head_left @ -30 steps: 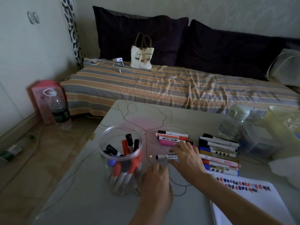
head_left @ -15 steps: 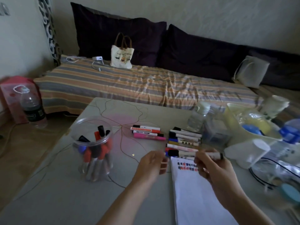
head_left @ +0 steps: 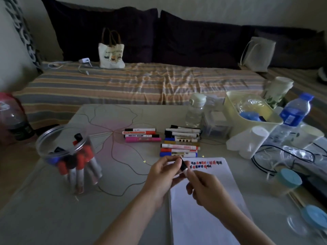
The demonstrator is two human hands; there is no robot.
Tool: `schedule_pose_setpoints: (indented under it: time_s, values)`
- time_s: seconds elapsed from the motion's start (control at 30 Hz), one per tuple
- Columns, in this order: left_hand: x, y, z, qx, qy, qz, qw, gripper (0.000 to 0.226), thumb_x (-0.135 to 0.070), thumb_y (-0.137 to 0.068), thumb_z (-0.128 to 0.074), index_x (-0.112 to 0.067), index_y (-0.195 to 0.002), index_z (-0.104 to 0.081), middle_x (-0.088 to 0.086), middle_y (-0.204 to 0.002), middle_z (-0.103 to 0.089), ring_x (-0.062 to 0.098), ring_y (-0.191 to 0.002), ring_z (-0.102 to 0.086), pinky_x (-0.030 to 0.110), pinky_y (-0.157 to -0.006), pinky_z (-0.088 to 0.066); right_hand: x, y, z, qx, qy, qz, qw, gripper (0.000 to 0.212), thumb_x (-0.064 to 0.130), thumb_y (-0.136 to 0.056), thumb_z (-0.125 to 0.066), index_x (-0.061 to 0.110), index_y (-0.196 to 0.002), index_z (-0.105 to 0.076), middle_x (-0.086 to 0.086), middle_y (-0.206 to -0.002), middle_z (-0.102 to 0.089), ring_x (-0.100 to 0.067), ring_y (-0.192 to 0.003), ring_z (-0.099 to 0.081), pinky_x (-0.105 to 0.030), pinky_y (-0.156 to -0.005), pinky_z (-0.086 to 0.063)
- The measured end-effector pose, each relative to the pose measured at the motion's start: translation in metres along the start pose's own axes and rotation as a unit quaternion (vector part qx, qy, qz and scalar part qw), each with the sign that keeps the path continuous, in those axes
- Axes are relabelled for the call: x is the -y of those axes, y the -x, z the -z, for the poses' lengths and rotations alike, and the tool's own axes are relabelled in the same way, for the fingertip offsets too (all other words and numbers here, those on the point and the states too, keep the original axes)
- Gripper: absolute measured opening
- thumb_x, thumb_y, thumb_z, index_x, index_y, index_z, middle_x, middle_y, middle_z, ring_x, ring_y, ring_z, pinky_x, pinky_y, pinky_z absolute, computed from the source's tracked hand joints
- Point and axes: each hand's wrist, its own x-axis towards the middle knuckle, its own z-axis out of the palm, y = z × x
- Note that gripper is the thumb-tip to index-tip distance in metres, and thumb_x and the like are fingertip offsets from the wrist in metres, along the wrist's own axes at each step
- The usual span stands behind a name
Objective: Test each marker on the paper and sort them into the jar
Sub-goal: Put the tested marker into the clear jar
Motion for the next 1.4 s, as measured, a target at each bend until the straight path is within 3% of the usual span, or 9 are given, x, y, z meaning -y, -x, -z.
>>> schedule_pose_setpoints:
  time_s: [0.17,0.33,0.5,0.67,0.77,0.9,1.0,1.17,1.4]
  values:
    - [0.003,-0.005,-0.014,-0.041,0.003,-0.019,0.999,0.015,-0.011,-0.094,-0.059,-0.004,-0.105,-0.067,0.009,-0.093,-0.076,0.019,-0.092,-0.072,0.024,-0.076,-0.058,-0.005,-0.004,0.009,-0.019,0.009,0.021,1.000,0.030,0.030,-0.101,-0.046,0.015,-0.089,-0.069,0.004,-0.059,-0.057,-0.005,-0.049,-0.043,-0.022,-0.048,-0.033]
    - [-0.009,-0.035,0.020,-0.227,0.145,-0.014,0.963,0.015,-0.010,-0.093,-0.060,-0.001,-0.103,-0.066,0.012,-0.083,-0.074,0.015,-0.073,-0.073,0.032,-0.077,-0.060,-0.013,0.014,0.027,-0.120,0.161,0.116,0.973,0.035,0.032,-0.097,-0.055,0.017,-0.066,-0.061,0.004,-0.054,-0.055,-0.006,-0.045,-0.046,-0.017,-0.046,-0.031]
    - [0.010,-0.025,0.021,-0.084,-0.248,-0.107,0.959,0.006,-0.013,-0.092,-0.062,-0.016,-0.094,-0.067,0.003,-0.084,-0.073,0.016,-0.079,-0.071,0.027,-0.071,-0.059,-0.021,0.003,0.039,-0.095,0.142,0.091,0.981,0.026,0.029,-0.097,-0.053,0.038,-0.122,-0.056,0.012,-0.087,-0.068,0.005,-0.061,-0.061,-0.010,-0.056,-0.046]
    - [0.023,-0.038,0.024,-0.036,-0.491,-0.224,0.841,0.010,-0.022,-0.090,-0.065,-0.021,-0.101,-0.066,-0.012,-0.093,-0.068,-0.002,-0.083,-0.062,0.008,-0.073,-0.048,-0.038,-0.004,0.049,-0.063,0.093,0.159,0.981,0.032,0.009,-0.096,-0.055,0.037,-0.107,-0.065,0.008,-0.110,-0.066,-0.005,-0.079,-0.070,-0.019,-0.068,-0.056]
    - [0.033,-0.036,0.029,-0.038,-0.579,-0.241,0.778,0.019,-0.025,-0.089,-0.067,-0.023,-0.108,-0.068,-0.007,-0.105,-0.069,0.008,-0.093,-0.063,0.020,-0.080,-0.051,-0.046,-0.007,0.061,-0.060,-0.102,0.096,0.988,0.039,-0.005,-0.095,-0.050,0.026,-0.112,-0.068,-0.006,-0.111,-0.071,-0.012,-0.100,-0.069,-0.035,-0.086,-0.058]
    - [0.038,-0.040,0.035,-0.053,-0.630,-0.246,0.734,0.025,-0.027,-0.090,-0.065,-0.026,-0.115,-0.065,-0.008,-0.112,-0.066,0.011,-0.100,-0.060,0.021,-0.078,-0.046,-0.054,-0.009,0.079,-0.069,-0.392,-0.010,0.917,0.046,0.000,-0.078,-0.063,0.021,-0.119,-0.066,-0.008,-0.101,-0.072,-0.019,-0.092,-0.068,-0.039,-0.080,-0.060]
    - [0.042,-0.043,0.032,-0.046,-0.655,-0.248,0.713,0.034,-0.037,-0.086,-0.068,-0.027,-0.118,-0.063,-0.010,-0.110,-0.061,0.011,-0.102,-0.056,0.025,-0.079,-0.048,-0.066,-0.015,0.078,-0.131,-0.289,-0.031,0.948,0.027,0.023,-0.082,-0.067,0.012,-0.106,-0.070,-0.006,-0.076,-0.062,-0.011,-0.067,-0.056,-0.024,-0.059,-0.050]
    - [0.044,-0.045,0.031,-0.040,-0.659,-0.255,0.706,0.051,-0.050,-0.076,-0.074,-0.026,-0.120,-0.064,-0.013,-0.114,-0.058,0.008,-0.103,-0.052,0.023,-0.081,-0.047,-0.086,-0.048,0.081,-0.230,-0.048,-0.021,0.972,0.028,0.023,-0.095,-0.059,0.006,-0.075,-0.067,0.003,-0.052,-0.058,-0.010,-0.049,-0.050,-0.030,-0.053,-0.042]
    - [0.046,-0.048,0.036,-0.033,-0.660,-0.256,0.706,0.056,-0.055,-0.073,-0.074,-0.023,-0.118,-0.068,-0.016,-0.117,-0.060,0.007,-0.105,-0.049,0.017,-0.081,-0.040,-0.093,-0.080,0.077,-0.271,0.043,0.013,0.962,0.023,0.034,-0.089,-0.066,0.014,-0.077,-0.068,0.003,-0.070,-0.069,-0.012,-0.065,-0.063,-0.024,-0.058,-0.048]
